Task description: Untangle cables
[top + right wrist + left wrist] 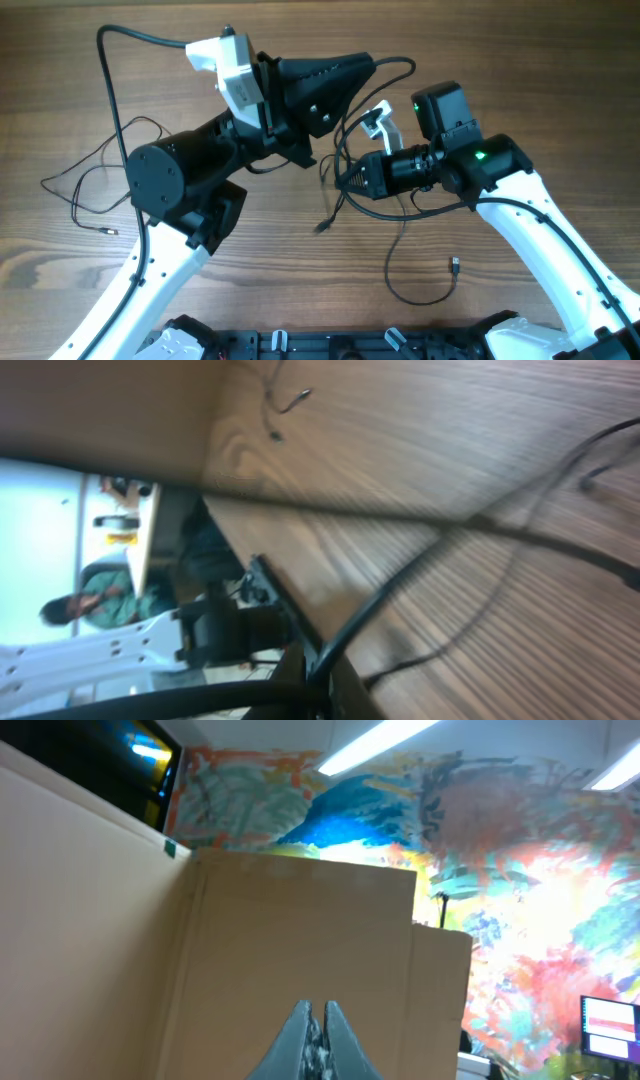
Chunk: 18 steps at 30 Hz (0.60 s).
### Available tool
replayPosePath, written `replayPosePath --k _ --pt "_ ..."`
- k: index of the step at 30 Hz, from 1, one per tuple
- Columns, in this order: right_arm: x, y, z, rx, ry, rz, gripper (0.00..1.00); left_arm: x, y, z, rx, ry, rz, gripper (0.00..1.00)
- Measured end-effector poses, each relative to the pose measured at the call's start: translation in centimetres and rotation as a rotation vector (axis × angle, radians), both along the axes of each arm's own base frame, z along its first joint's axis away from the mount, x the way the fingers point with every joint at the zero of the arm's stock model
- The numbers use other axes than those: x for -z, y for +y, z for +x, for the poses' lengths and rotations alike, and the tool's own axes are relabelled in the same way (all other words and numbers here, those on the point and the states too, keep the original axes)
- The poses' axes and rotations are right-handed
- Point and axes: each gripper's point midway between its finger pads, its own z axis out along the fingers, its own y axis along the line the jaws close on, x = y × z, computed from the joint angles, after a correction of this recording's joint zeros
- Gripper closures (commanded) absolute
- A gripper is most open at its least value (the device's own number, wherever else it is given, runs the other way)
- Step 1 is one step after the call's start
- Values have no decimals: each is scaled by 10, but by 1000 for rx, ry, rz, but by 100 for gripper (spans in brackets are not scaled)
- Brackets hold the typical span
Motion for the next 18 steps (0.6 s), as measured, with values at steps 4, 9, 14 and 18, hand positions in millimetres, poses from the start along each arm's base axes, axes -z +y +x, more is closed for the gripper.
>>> replayPosePath --k 4,9,14,18 --pt "25 -27 9 117 9 -197 96 11 16 25 -73 33 27 96" --pt "72 -131 33 423 76 -580 96 -11 86 42 -301 -1 -7 96" --pt "75 -195 52 591 81 -663 96 -14 148 57 -511 46 5 96" --pt "72 -192 56 569 57 -619 96 25 148 81 -486 244 92 93"
